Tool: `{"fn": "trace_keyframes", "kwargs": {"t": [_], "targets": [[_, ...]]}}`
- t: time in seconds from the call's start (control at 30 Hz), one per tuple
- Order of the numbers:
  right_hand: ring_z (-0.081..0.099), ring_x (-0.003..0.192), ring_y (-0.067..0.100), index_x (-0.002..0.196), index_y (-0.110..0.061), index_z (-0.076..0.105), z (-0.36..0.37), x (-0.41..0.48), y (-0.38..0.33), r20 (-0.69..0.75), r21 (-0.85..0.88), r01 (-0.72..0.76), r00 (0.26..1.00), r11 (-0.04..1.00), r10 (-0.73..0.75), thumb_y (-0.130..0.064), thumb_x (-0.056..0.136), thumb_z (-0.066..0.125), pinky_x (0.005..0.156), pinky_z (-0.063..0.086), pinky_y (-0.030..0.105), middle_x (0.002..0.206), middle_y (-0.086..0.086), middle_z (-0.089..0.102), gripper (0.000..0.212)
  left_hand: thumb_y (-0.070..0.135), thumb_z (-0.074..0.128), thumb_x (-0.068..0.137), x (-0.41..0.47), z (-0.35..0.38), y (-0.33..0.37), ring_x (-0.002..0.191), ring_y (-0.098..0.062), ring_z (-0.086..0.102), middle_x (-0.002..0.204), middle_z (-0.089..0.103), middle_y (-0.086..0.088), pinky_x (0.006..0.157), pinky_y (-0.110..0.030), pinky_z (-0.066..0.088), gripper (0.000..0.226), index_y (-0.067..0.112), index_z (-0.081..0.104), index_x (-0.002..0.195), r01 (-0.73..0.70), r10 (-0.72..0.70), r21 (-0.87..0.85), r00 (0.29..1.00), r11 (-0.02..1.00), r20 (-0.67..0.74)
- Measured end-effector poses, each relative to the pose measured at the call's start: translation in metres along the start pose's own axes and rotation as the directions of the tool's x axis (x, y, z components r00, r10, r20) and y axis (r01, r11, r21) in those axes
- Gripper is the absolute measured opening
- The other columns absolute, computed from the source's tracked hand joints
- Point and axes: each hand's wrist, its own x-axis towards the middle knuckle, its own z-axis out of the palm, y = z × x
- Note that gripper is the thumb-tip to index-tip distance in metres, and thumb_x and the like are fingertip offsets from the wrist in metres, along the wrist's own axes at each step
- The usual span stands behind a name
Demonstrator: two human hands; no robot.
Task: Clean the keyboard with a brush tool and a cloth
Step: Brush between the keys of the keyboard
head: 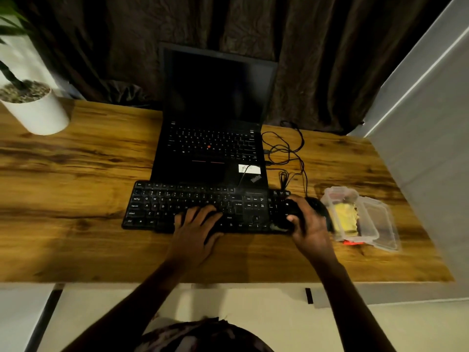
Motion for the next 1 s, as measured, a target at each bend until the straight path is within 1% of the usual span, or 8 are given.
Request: {"fn": "trace_keyframes", "kwargs": {"t": [0.13,0.3,0.43,0.57,0.7,0.8,0.9,1.0], "targets": [[0.062,0.101,0.003,0.138,-0.038,0.041,0.014,0.002,-0.024,0.056,0.025,0.049,0.997,0.998,-0.051,-0.016,0.102,0.050,0.066,0.048,0.003,0.118,-0.017,0.055,0.043,0.056,0.038,0.095,0.000,-0.001,0.001,0.124,-0.022,0.041,0.137,0.050,0.003,0.100,-0.048,0.036,0.050,0.028,0.056,0.132,0.004,-0.004,-0.015,1.000,1.000,0.008],[0.064,0.103,0.005,0.137,-0.042,0.043,0.052,0.010,-0.054,0.149,0.097,0.126,0.979,0.987,-0.139,-0.019,0.103,0.045,0.079,0.059,0.023,0.118,-0.006,0.062,0.041,0.060,0.036,0.096,-0.001,-0.004,-0.002,0.127,-0.021,0.040,0.138,0.052,0.002,0.104,-0.045,0.029,0.056,0.024,0.053,0.137,0.016,-0.014,-0.082,1.000,0.996,0.020],[0.058,0.101,-0.016,0.135,-0.036,0.042,0.037,0.011,-0.056,0.129,0.088,0.105,0.985,0.991,-0.116,-0.009,0.102,0.048,0.074,0.050,0.005,0.110,-0.020,0.056,0.044,0.060,0.042,0.092,-0.011,-0.011,-0.018,0.123,-0.021,0.044,0.135,0.054,0.002,0.098,-0.041,0.026,0.056,0.022,0.059,0.130,0.057,-0.065,-0.113,0.996,0.992,-0.065],[0.053,0.099,-0.026,0.133,-0.028,0.042,0.031,0.014,-0.055,0.104,0.077,0.126,0.986,0.989,-0.133,-0.002,0.100,0.050,0.071,0.046,0.000,0.109,-0.026,0.050,0.044,0.061,0.043,0.091,-0.032,-0.025,-0.054,0.123,-0.024,0.046,0.135,0.054,0.003,0.096,-0.047,0.033,0.057,0.022,0.062,0.127,0.109,-0.117,-0.075,0.987,0.991,-0.114],[0.064,0.101,-0.004,0.135,-0.036,0.043,0.063,0.021,-0.081,0.151,0.123,0.163,0.972,0.979,-0.181,-0.012,0.103,0.047,0.078,0.058,0.021,0.113,-0.022,0.056,0.041,0.062,0.041,0.092,-0.045,-0.046,-0.086,0.126,-0.028,0.043,0.138,0.050,0.003,0.098,-0.055,0.040,0.057,0.023,0.058,0.131,0.230,-0.245,-0.128,0.963,0.965,-0.110],[0.053,0.116,0.017,0.135,-0.050,0.042,0.093,0.025,-0.105,0.220,0.080,0.122,0.966,0.989,-0.137,-0.031,0.102,0.044,0.089,0.053,0.042,0.127,-0.011,0.054,0.038,0.061,0.040,0.092,-0.046,-0.058,-0.101,0.125,-0.028,0.043,0.137,0.051,0.003,0.098,-0.054,0.038,0.056,0.024,0.059,0.129,0.292,-0.308,-0.146,0.945,0.945,-0.107],[0.057,0.114,0.026,0.137,-0.052,0.041,0.110,0.028,-0.121,0.268,0.106,0.128,0.951,0.986,-0.152,-0.043,0.098,0.039,0.086,0.057,0.049,0.127,-0.004,0.057,0.040,0.061,0.039,0.091,-0.049,-0.061,-0.113,0.123,-0.028,0.045,0.137,0.051,0.003,0.098,-0.050,0.035,0.055,0.025,0.060,0.128,0.285,-0.298,-0.141,0.951,0.948,-0.083],[0.064,0.098,0.003,0.127,-0.046,0.045,0.100,0.034,-0.123,0.225,0.127,0.133,0.961,0.983,-0.159,-0.020,0.103,0.046,0.076,0.057,0.019,0.108,-0.016,0.059,0.036,0.061,0.039,0.092,-0.052,-0.059,-0.124,0.123,-0.026,0.046,0.137,0.050,0.005,0.098,-0.049,0.035,0.054,0.027,0.060,0.128,0.271,-0.283,-0.159,0.957,0.949,-0.059]]}}
